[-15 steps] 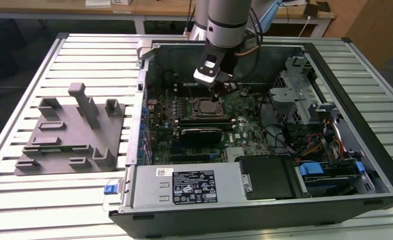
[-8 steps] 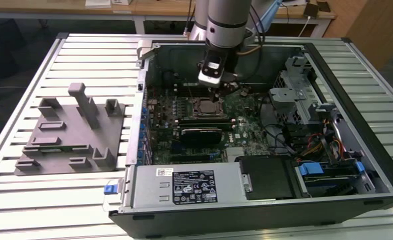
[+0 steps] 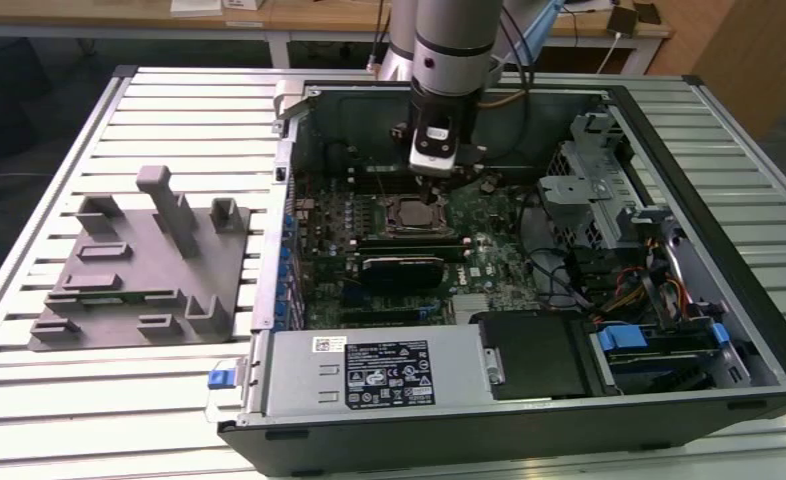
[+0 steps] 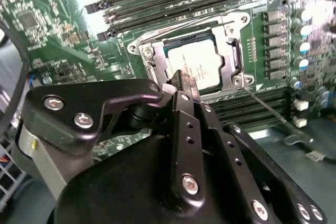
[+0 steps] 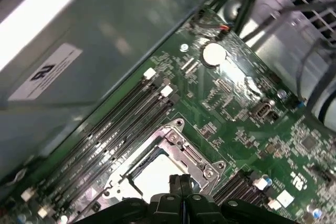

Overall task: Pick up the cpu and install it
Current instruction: 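Close the cpu cover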

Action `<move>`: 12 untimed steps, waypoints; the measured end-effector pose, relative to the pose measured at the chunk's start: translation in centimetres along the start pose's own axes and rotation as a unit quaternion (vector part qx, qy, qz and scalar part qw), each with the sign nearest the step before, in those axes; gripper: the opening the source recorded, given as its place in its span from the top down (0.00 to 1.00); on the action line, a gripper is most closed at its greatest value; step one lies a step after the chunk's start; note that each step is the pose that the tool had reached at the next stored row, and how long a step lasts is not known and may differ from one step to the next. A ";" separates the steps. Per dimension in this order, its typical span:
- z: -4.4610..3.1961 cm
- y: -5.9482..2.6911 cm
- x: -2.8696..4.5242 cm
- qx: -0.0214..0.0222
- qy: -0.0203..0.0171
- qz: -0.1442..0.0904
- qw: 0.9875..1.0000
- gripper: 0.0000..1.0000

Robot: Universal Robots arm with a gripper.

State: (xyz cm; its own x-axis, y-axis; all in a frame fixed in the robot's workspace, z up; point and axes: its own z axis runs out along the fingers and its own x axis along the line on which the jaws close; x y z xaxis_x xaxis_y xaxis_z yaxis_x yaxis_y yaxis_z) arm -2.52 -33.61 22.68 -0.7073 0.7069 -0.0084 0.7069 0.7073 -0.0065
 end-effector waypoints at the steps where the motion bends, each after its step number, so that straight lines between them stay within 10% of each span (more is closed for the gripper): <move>1: 0.00 0.00 0.00 0.000 0.000 -0.009 1.000 0.89; 12: 0.02 0.00 0.00 -0.001 -0.001 -0.108 0.994 0.89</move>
State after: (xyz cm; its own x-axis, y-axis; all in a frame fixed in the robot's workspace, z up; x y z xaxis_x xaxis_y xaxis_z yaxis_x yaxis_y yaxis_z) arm -2.52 -33.61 22.66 -0.8429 0.5380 -0.0083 0.5381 0.8429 -0.0065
